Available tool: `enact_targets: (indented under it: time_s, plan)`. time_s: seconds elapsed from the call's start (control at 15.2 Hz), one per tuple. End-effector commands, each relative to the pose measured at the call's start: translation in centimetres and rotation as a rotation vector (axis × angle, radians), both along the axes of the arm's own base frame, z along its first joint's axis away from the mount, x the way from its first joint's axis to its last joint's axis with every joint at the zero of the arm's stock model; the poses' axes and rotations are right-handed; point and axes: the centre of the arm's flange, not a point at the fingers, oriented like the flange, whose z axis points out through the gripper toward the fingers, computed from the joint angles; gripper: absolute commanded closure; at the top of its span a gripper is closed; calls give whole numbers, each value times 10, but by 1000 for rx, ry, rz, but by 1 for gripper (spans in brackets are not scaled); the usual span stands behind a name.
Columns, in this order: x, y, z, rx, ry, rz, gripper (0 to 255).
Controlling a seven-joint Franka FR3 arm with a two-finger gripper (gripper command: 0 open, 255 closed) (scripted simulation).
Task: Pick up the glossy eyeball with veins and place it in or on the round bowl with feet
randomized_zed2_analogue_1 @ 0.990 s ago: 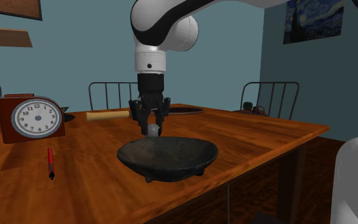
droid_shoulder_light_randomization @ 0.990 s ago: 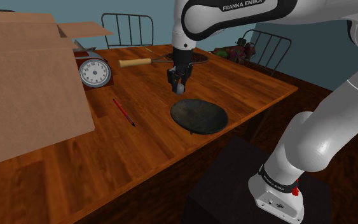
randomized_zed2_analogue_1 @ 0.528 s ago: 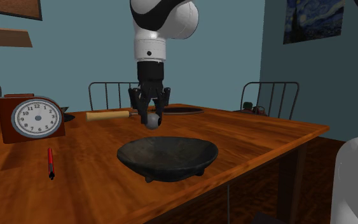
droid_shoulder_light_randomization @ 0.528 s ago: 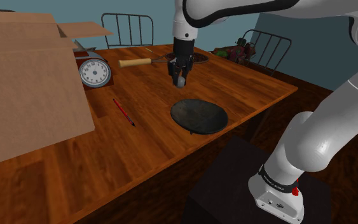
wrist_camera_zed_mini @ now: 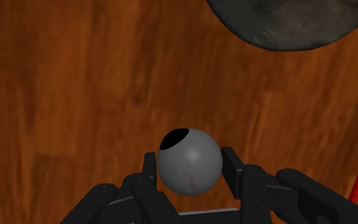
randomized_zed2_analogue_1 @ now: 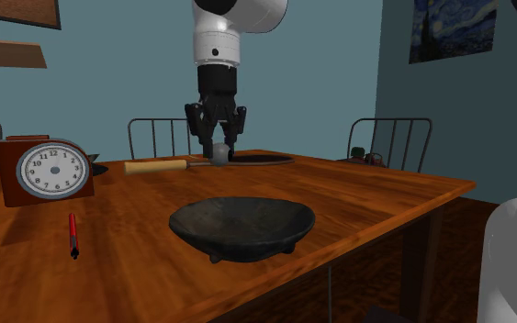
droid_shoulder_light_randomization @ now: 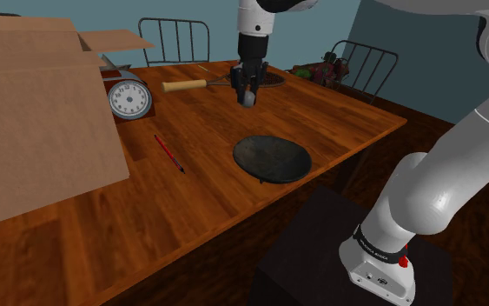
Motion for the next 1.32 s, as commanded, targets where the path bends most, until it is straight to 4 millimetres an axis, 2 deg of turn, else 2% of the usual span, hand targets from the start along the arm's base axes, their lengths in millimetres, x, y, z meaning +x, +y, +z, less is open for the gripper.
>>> enact_targets:
  time_s: [0.0,0.46,1.25]
  plan:
    - [0,1,11,0,0,0,255]
    - [0,1,46,0,0,0,255]
    - [-132,88,54,0,0,0,255]
